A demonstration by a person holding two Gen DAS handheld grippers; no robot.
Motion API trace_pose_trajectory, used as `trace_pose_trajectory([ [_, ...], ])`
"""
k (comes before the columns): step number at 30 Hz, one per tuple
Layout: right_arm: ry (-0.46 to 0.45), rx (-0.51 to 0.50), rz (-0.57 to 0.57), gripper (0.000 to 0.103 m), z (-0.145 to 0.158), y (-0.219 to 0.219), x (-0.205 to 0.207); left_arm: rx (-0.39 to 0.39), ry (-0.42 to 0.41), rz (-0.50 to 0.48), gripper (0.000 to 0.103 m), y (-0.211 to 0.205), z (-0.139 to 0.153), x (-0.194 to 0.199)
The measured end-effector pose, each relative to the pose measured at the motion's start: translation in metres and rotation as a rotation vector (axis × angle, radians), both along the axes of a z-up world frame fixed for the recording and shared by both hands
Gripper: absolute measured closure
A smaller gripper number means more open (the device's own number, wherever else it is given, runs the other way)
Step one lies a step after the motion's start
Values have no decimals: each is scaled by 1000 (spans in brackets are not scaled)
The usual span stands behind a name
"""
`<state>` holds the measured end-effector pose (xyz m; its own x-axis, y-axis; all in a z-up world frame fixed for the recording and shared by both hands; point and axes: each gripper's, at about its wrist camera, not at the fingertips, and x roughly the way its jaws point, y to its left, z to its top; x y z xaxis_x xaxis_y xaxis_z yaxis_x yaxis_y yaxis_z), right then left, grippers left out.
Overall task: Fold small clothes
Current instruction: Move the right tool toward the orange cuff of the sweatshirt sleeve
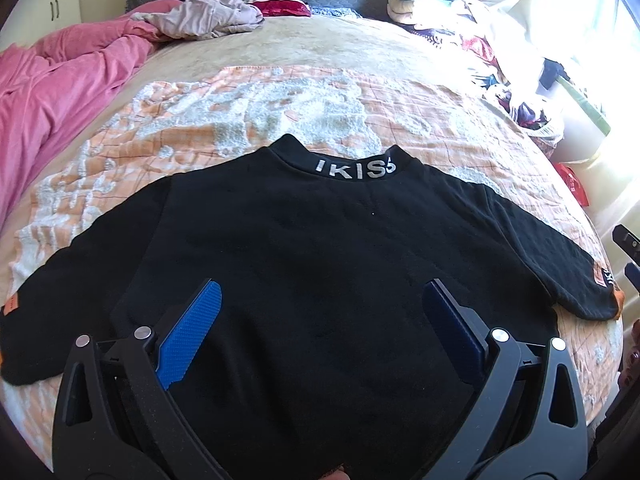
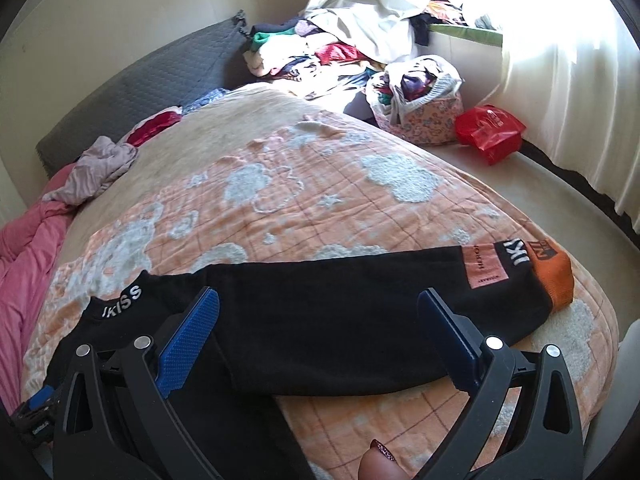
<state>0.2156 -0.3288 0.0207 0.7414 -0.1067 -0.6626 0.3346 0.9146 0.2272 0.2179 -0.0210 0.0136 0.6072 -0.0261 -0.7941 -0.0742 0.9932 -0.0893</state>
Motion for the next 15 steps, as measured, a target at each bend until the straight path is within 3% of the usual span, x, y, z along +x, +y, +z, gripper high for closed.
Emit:
trace_pose_trajectory([
  [10, 47, 74, -154, 4, -26, -48, -5, -33, 24, -43, 8, -22, -15, 12],
  [15, 74, 175, -246, 4, -44, -74, -12, -38, 38, -55, 8, -32, -24, 15],
])
